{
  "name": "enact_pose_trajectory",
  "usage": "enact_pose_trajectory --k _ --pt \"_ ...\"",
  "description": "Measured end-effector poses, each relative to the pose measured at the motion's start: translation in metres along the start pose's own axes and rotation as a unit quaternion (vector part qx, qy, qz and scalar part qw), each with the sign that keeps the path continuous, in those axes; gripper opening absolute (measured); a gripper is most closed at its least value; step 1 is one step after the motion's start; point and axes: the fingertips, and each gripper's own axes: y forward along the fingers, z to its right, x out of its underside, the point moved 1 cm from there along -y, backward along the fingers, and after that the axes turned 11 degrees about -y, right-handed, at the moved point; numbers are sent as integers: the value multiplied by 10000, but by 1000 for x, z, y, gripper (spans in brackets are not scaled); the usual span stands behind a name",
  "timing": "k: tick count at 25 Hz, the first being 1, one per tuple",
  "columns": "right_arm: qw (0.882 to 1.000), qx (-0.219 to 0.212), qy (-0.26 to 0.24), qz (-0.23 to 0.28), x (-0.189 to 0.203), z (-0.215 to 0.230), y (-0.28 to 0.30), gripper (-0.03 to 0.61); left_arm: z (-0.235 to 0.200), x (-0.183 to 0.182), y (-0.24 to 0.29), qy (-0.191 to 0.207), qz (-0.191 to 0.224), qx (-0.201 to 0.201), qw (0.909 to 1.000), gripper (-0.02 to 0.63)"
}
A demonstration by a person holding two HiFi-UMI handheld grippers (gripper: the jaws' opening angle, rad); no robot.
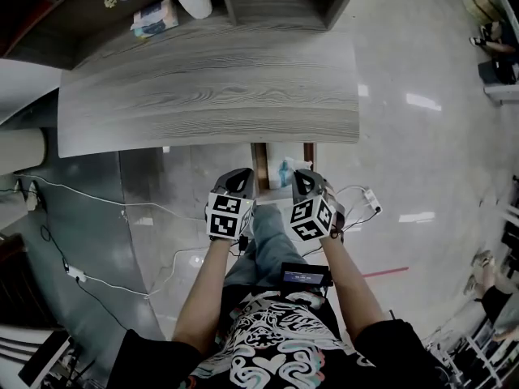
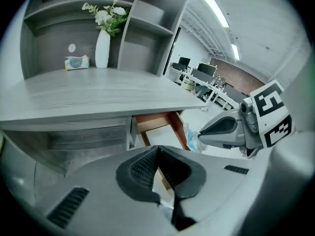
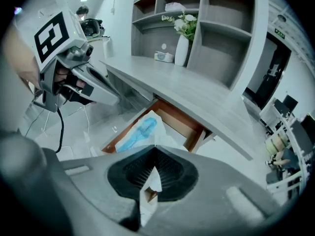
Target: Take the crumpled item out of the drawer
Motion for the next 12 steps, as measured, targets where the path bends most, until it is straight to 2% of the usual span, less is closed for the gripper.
enact_pose_trajectory --k 12 --pt "9986 482 61 218 -21 20 -25 8 10 -38 -25 52 601 205 9980 0"
